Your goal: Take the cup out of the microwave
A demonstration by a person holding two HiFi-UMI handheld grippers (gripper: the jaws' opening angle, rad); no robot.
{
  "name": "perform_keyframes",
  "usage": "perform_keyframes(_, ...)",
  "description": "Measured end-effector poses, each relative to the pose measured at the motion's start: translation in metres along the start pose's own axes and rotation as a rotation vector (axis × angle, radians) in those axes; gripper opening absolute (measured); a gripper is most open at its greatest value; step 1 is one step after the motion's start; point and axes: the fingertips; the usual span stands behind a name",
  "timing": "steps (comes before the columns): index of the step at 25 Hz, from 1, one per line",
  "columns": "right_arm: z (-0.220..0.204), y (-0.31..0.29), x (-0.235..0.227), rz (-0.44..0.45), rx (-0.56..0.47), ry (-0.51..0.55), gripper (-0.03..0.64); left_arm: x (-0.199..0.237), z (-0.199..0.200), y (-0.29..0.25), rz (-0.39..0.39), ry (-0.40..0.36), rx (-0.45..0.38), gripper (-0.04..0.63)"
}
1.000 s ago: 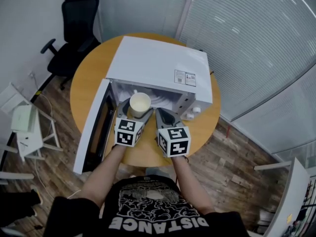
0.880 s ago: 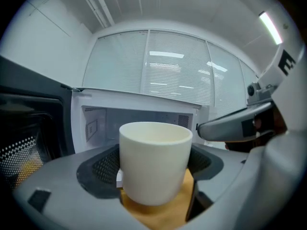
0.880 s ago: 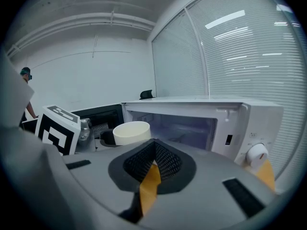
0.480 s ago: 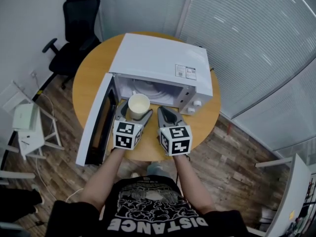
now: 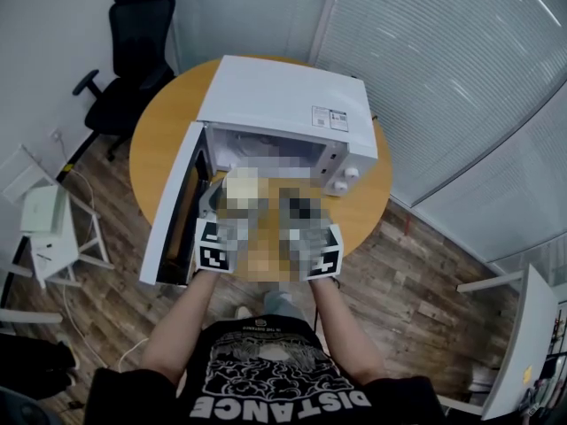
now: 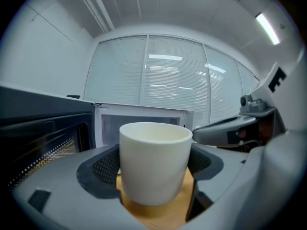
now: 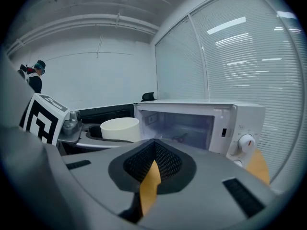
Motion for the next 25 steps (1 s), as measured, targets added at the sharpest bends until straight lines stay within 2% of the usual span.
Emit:
perform_keyframes(12,0.004,0.014,0.027,0.015,-0.041,0.025,0.015,0.008,0.006,0.023,-0.003,0.018,-0.021,0.428)
perform_keyframes(25,0.001,0.021,0.030,0.004,-0.034,0.035,0.015,-0.004,0.004,0.023,-0.041,0.025,-0.020,0.428)
Point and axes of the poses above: the fingertips, and each gripper's own axes: y backward along the fingers, x to its left, z out of its top, and after that the axes turned 10 degrees about z, right-handed
